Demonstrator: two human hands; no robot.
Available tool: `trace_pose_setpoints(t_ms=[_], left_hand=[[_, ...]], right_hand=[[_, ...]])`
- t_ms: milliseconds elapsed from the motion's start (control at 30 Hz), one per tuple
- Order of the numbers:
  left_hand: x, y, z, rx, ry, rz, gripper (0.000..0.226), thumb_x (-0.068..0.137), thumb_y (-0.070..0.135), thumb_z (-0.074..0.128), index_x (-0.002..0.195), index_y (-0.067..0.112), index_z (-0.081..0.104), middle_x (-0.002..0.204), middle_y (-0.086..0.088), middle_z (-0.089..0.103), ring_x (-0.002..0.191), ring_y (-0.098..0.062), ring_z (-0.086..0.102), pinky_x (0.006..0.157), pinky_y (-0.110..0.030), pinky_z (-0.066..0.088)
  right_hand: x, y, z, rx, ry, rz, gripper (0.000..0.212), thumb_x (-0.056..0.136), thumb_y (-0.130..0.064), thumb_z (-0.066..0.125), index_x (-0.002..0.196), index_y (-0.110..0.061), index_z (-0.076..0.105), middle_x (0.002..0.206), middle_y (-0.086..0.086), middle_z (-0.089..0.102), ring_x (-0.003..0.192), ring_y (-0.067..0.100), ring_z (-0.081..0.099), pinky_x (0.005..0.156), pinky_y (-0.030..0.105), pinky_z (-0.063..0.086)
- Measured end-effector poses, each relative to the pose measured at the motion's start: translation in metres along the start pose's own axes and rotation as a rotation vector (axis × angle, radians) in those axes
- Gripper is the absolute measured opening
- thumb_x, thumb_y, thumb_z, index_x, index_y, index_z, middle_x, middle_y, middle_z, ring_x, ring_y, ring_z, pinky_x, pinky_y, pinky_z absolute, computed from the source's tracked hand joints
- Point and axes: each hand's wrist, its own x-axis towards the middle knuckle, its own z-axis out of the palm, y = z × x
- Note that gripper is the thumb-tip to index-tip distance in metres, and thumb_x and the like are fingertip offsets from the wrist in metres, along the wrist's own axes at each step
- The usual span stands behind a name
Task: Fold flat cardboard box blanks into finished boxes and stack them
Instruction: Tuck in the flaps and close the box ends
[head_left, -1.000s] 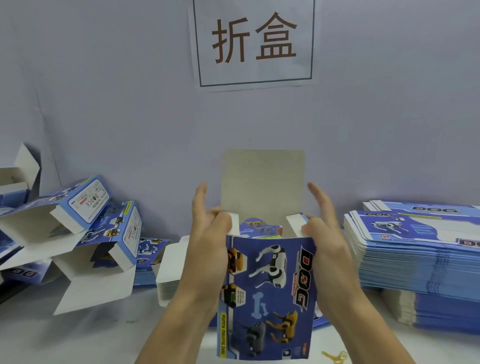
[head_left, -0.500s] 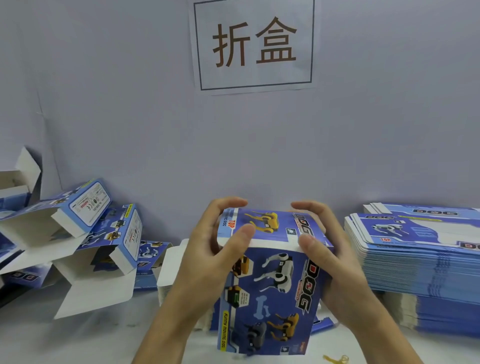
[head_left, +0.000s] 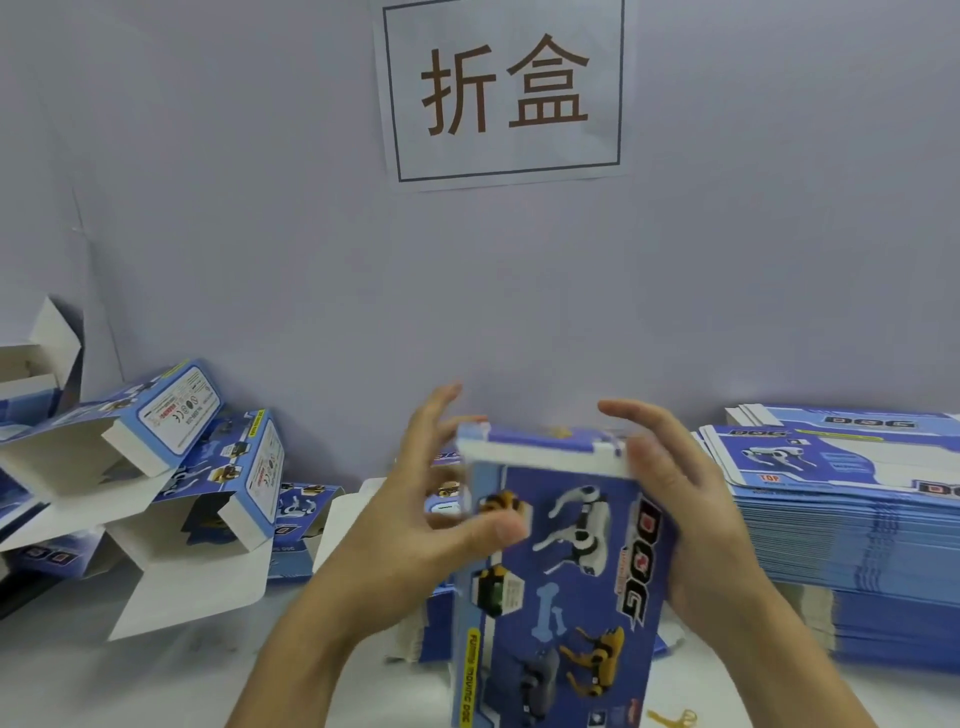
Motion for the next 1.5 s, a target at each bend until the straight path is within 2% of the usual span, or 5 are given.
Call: trace_pose_setpoints(t_ms=[167, 400, 733, 1300, 1500], left_hand=[[-0.008, 0.002, -0.011, 0.190, -0.405, -0.341, 0.065, 0.054, 0.061, 0.082, 0.114, 0.059, 0.058, 0.109, 0.024, 0.069, 0.103, 0.001, 0.067, 0.088, -0.021, 0.056], [-0.002, -0.009, -0.072, -0.363, 0.588, 0.101, 0.104, 0.031, 0.081, 0.083, 0.114, 0.025, 0.052, 0.111, 0.008, 0.060, 0.101, -0.013, 0.059, 0.087, -0.027, 0.048], [0.007, -0.060, -0.007, 0.986, 0.035, -0.385, 0.071, 0.088, 0.058, 0.063, 0.151, 0.036, 0.039, 0.153, 0.007, 0.042, 0.133, -0.015, 0.041, 0.104, -0.031, 0.038], [0.009, -0.011, -0.002, 1.052, 0.369, 0.050, 0.038, 0.104, 0.046, 0.034, 0.114, 0.034, 0.069, 0.088, 0.005, 0.073, 0.079, -0.021, 0.066, 0.069, -0.039, 0.054], [0.006, 0.005, 0.037, 0.643, -0.181, 0.037, 0.041, 0.088, 0.067, 0.051, 0.117, 0.041, 0.064, 0.112, 0.018, 0.069, 0.102, 0.002, 0.059, 0.089, -0.032, 0.053]], right_hand=[[0.002, -0.005, -0.027, 0.295, 0.225, 0.251, 0.061, 0.091, -0.070, 0.042, 0.114, -0.021, 0.070, 0.110, 0.008, 0.075, 0.084, 0.029, 0.075, 0.061, 0.036, 0.060], [0.009, 0.009, -0.037, 0.127, 0.223, 0.288, 0.050, 0.091, -0.066, 0.039, 0.121, -0.040, 0.070, 0.120, 0.011, 0.071, 0.116, 0.033, 0.063, 0.087, 0.050, 0.044], [0.010, 0.033, -0.013, -0.512, 0.129, 0.322, 0.017, 0.100, -0.027, 0.057, 0.106, -0.037, 0.069, 0.102, -0.002, 0.071, 0.091, 0.015, 0.067, 0.073, 0.031, 0.050], [0.010, 0.033, 0.012, -0.164, 0.102, 0.270, 0.046, 0.079, -0.055, 0.063, 0.111, -0.023, 0.060, 0.091, 0.004, 0.077, 0.084, 0.022, 0.076, 0.069, 0.036, 0.063], [0.014, 0.032, 0.018, -0.048, 0.418, 0.145, 0.015, 0.104, -0.012, 0.050, 0.099, -0.021, 0.061, 0.098, 0.005, 0.075, 0.088, 0.021, 0.074, 0.072, 0.040, 0.061]])
